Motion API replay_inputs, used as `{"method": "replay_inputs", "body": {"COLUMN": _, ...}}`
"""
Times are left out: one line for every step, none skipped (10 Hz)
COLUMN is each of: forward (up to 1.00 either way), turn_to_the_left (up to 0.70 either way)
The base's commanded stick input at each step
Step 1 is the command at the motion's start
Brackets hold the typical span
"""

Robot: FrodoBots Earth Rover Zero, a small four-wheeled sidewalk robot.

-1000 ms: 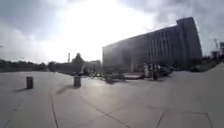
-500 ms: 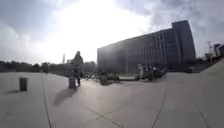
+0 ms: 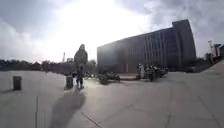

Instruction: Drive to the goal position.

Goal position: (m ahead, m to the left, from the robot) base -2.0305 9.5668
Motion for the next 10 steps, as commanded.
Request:
{"method": "replay_inputs", "body": {"forward": 0.63, "turn_to_the_left": -0.12}}
{"method": "replay_inputs", "body": {"forward": 0.45, "turn_to_the_left": -0.44}}
{"method": "replay_inputs", "body": {"forward": 0.23, "turn_to_the_left": -0.63}}
{"method": "replay_inputs", "body": {"forward": 0.0, "turn_to_the_left": -0.7}}
{"method": "replay_inputs", "body": {"forward": 0.0, "turn_to_the_left": -0.7}}
{"method": "replay_inputs", "body": {"forward": 0.0, "turn_to_the_left": -0.7}}
{"method": "replay_inputs", "body": {"forward": 0.0, "turn_to_the_left": -0.7}}
{"method": "replay_inputs", "body": {"forward": 0.0, "turn_to_the_left": -0.7}}
{"method": "replay_inputs", "body": {"forward": 0.0, "turn_to_the_left": -0.7}}
{"method": "replay_inputs", "body": {"forward": 0.0, "turn_to_the_left": -0.7}}
